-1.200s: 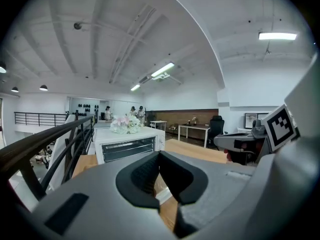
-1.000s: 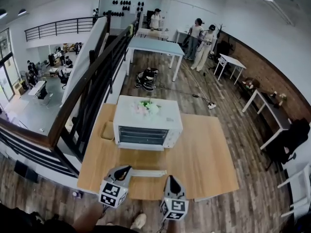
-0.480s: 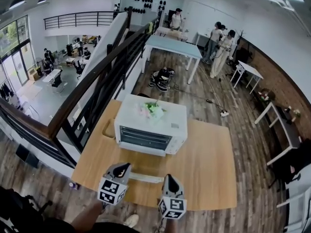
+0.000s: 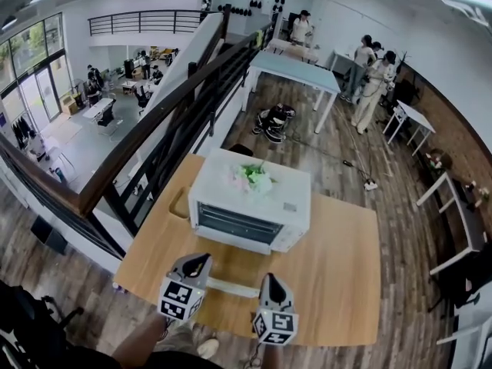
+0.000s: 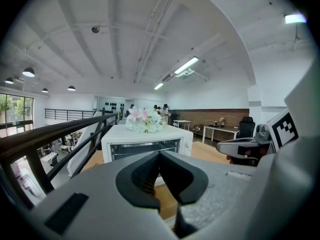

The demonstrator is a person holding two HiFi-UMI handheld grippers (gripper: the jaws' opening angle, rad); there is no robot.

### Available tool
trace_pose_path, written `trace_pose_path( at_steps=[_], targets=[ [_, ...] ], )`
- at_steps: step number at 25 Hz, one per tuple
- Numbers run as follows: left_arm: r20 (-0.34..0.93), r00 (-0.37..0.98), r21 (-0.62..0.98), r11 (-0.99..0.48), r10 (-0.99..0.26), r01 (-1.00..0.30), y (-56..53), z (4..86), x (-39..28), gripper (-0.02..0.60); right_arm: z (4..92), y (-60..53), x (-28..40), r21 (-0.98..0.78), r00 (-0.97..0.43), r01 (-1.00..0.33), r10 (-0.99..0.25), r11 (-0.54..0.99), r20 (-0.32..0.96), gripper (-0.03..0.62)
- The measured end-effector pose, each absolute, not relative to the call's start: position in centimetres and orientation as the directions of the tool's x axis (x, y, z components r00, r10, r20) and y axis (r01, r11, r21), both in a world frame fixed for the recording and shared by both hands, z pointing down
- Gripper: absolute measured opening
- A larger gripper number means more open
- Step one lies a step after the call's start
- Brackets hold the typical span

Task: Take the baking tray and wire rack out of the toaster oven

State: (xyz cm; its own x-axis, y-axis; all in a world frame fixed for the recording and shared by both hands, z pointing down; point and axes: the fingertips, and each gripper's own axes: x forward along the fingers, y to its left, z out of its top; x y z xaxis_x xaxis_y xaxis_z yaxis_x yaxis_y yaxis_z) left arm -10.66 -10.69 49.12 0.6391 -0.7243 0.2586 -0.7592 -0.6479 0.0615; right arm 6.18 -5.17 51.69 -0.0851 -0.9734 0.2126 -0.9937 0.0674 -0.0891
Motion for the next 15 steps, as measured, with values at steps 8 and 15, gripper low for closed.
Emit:
trace_pose_path(
  at_steps=[8,15],
  targets=[
    [0.299,0.635,0.097,-0.639,-0.713,-0.763,-16.3,51.3,-10.3,0.002,53.4,-11.0,6.4,-0.108,-0.087,-0.992,-0.965,0.062,0.245,-0.002],
    [0.344,0.637,0.143,-0.632,-0.69,-0.761,-20.9,54.8,-10.1,0.002,56.1,-15.6,6.3,-0.132,-0.083,-0.99,-0.956,0.047,0.282,-0.002]
  ],
)
